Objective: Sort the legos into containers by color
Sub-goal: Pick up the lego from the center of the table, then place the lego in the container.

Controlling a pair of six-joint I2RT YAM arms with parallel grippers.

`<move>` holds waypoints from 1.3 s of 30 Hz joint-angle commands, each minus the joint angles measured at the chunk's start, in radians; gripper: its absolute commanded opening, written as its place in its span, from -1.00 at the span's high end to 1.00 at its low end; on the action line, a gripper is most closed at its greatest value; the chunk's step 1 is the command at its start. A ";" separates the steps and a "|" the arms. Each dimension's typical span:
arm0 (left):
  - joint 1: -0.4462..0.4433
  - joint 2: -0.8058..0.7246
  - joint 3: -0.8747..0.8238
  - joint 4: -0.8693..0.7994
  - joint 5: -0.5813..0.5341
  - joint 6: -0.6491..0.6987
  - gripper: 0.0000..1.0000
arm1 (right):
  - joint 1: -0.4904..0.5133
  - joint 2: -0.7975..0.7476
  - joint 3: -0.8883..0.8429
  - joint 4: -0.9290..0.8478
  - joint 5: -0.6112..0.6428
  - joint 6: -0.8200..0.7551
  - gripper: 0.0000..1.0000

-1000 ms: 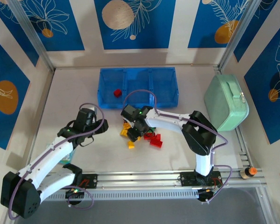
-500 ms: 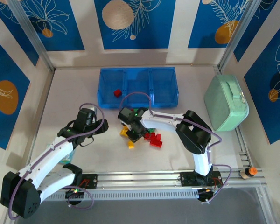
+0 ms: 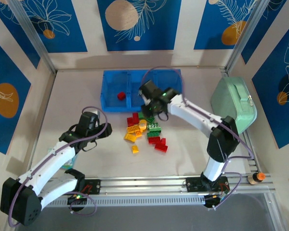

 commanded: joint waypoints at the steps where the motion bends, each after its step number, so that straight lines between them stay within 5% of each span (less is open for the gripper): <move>1: -0.023 -0.019 -0.005 -0.019 0.004 0.007 -0.18 | -0.111 0.007 0.064 -0.072 0.032 0.069 0.34; 8: -0.070 -0.039 -0.032 -0.004 0.007 -0.011 -0.18 | -0.315 0.170 0.180 -0.088 -0.018 0.092 0.34; 24: -0.279 -0.050 -0.081 -0.031 -0.023 -0.148 -0.19 | -0.392 0.570 0.570 -0.266 -0.005 0.094 0.20; 29: -0.307 -0.018 -0.063 -0.006 -0.001 -0.136 -0.20 | -0.389 0.564 0.599 -0.282 0.014 0.107 -0.23; 39: -0.391 0.170 0.084 -0.016 -0.015 -0.026 -0.22 | -0.270 0.276 0.427 -0.229 0.106 0.108 -0.25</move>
